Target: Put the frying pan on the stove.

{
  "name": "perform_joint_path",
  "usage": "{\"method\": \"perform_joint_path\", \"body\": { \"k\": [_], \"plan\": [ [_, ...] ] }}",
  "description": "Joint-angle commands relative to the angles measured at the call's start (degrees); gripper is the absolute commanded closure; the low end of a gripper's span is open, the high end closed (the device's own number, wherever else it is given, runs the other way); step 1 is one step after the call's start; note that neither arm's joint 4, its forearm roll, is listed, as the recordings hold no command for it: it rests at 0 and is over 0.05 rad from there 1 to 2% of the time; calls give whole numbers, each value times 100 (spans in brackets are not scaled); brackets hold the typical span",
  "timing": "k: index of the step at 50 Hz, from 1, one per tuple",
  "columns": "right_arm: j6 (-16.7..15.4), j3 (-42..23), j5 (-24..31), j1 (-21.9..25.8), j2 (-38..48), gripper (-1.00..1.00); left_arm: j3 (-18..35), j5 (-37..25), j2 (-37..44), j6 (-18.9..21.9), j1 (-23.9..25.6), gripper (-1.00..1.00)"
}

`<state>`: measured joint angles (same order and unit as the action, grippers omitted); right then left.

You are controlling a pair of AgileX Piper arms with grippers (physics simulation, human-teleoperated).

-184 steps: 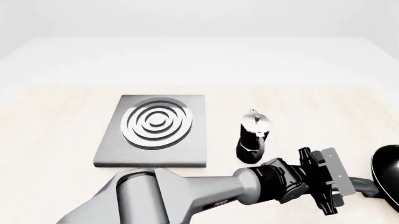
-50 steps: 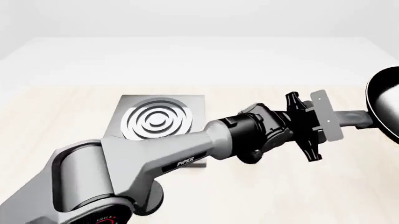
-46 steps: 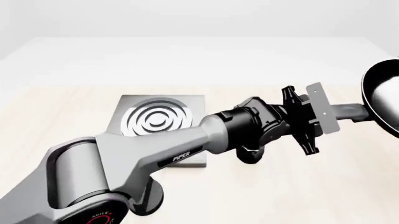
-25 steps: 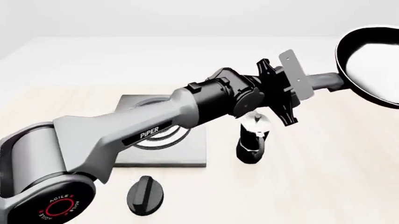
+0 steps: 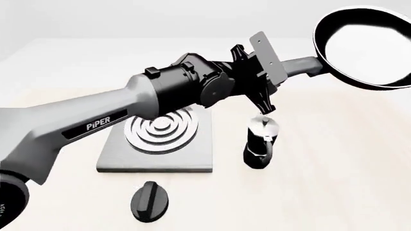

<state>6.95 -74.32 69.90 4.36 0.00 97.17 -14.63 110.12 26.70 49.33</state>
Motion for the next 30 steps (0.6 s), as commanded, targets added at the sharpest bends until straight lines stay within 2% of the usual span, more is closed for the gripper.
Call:
{"method": "perform_joint_path", "body": {
  "k": [1,30],
  "plan": [
    [-91,98,0,11,0,-100,-555,91,-864,280,-191,100],
    [-218,41,0,65,0,-100,-2137,397,-2108,239,-815,100]
  ]
}}
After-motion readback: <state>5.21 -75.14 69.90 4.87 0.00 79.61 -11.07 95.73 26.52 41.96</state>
